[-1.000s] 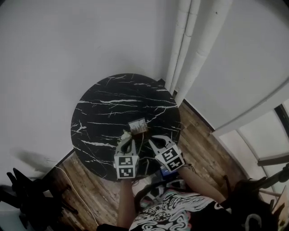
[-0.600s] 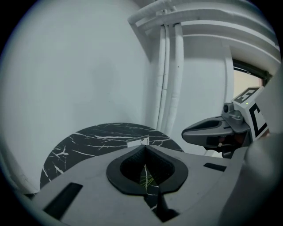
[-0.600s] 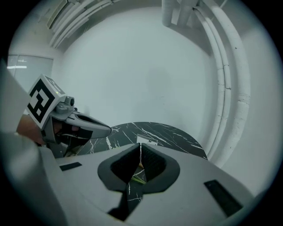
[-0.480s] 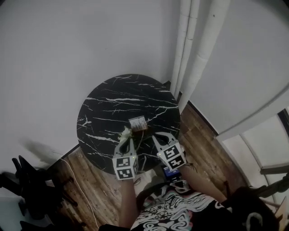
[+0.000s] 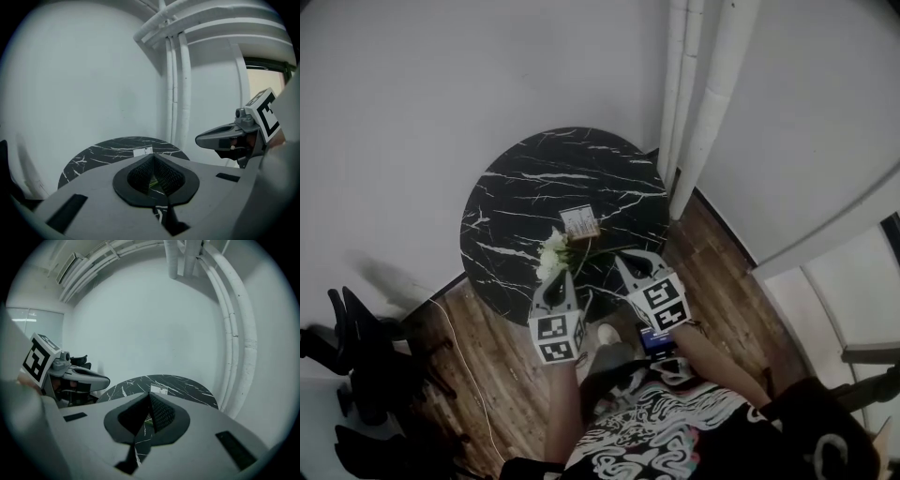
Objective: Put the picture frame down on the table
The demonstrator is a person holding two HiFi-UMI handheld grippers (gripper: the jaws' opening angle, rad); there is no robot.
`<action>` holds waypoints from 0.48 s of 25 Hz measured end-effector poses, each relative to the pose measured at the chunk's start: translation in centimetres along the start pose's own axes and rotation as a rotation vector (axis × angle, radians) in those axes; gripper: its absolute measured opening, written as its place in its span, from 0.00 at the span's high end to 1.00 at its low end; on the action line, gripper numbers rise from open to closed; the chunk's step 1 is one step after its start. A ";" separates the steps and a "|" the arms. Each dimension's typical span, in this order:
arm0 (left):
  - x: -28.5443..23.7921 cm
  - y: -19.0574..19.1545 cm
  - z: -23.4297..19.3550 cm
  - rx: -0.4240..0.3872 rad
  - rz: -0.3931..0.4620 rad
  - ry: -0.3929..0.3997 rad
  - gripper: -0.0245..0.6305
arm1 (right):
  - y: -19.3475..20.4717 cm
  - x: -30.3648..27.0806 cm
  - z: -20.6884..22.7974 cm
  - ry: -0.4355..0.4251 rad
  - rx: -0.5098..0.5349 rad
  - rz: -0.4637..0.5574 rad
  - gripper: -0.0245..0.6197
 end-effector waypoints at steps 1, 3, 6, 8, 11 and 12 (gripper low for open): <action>0.2 0.1 0.3 -0.002 -0.004 0.003 0.94 | 0.1 0.4 0.0 0.001 -0.006 0.001 0.94; 0.4 0.1 0.8 0.009 -0.005 0.011 0.94 | 0.2 1.2 0.1 0.000 -0.009 -0.001 0.94; 0.8 0.2 1.5 0.034 0.007 0.028 0.94 | 0.2 2.0 0.2 -0.004 -0.016 0.004 0.94; 0.9 0.4 2.0 0.031 0.007 0.035 0.94 | 0.5 2.4 0.3 0.001 -0.011 0.005 0.94; 1.3 0.6 2.4 0.024 0.002 0.032 0.94 | 0.9 2.9 0.1 -0.004 -0.002 -0.002 0.94; 1.4 0.7 2.4 0.024 0.000 0.030 0.94 | 1.0 3.0 0.0 -0.006 -0.001 -0.004 0.94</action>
Point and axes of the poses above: the fingertips, and each gripper's own axes: x backward along the fingers, z to its right, y out of its underside, the point moved 8 cm from there along x, backward along the fingers, and after that the axes turned 6 degrees about y, right-handed, at the moved point
